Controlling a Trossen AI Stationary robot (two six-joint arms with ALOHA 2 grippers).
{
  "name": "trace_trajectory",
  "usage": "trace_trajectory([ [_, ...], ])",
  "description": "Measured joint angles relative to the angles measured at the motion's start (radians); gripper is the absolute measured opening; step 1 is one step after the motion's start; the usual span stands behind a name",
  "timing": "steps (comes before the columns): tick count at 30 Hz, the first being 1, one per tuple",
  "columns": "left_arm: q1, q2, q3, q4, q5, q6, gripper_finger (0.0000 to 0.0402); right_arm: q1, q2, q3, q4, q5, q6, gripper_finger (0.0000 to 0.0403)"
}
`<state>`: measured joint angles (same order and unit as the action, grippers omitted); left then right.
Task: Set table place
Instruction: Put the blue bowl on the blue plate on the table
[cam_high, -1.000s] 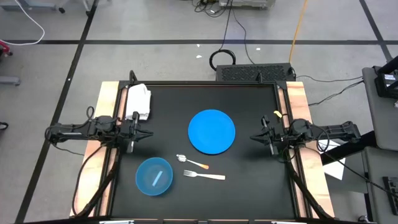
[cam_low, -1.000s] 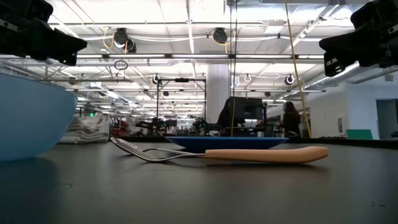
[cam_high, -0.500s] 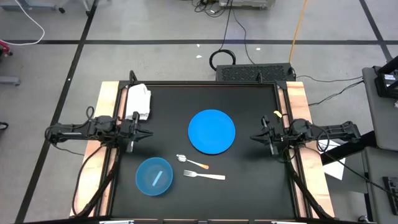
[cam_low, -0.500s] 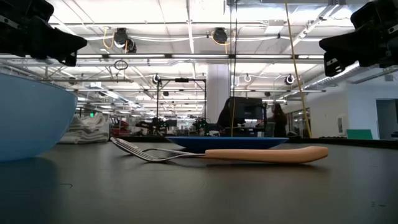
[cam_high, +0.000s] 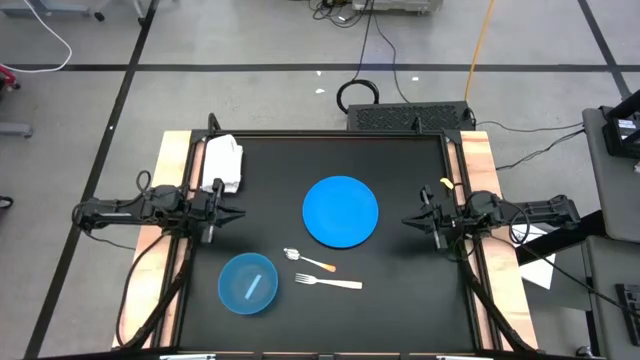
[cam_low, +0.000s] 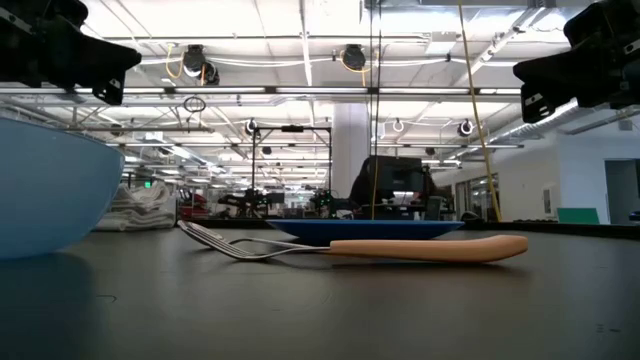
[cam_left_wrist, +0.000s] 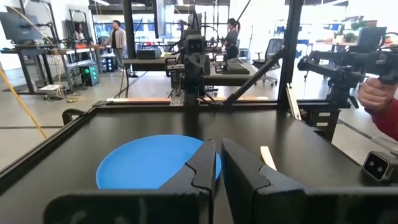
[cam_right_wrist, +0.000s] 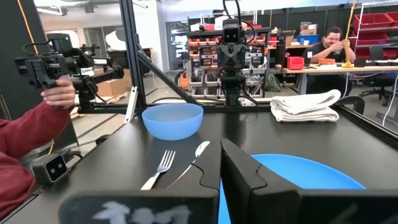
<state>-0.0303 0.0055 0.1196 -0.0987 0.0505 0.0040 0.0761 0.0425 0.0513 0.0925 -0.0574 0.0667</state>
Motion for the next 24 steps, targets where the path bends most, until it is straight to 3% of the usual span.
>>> trace_trajectory([
  [12, 0.001, 0.023, 0.0, 0.072, 0.002, -0.127, 0.0033, 0.0, 0.0, 0.0, 0.0, 0.0, 0.0, 0.0],
  [17, -0.011, 0.121, 0.005, 0.175, 0.01, -0.164, 0.0044, 0.0, 0.0, 0.0, 0.0, 0.0, 0.0, 0.0],
  [24, -0.044, 0.341, 0.149, 0.176, -0.023, -0.173, 0.011, 0.0, 0.0, 0.0, 0.0, 0.001, 0.0, 0.0],
])
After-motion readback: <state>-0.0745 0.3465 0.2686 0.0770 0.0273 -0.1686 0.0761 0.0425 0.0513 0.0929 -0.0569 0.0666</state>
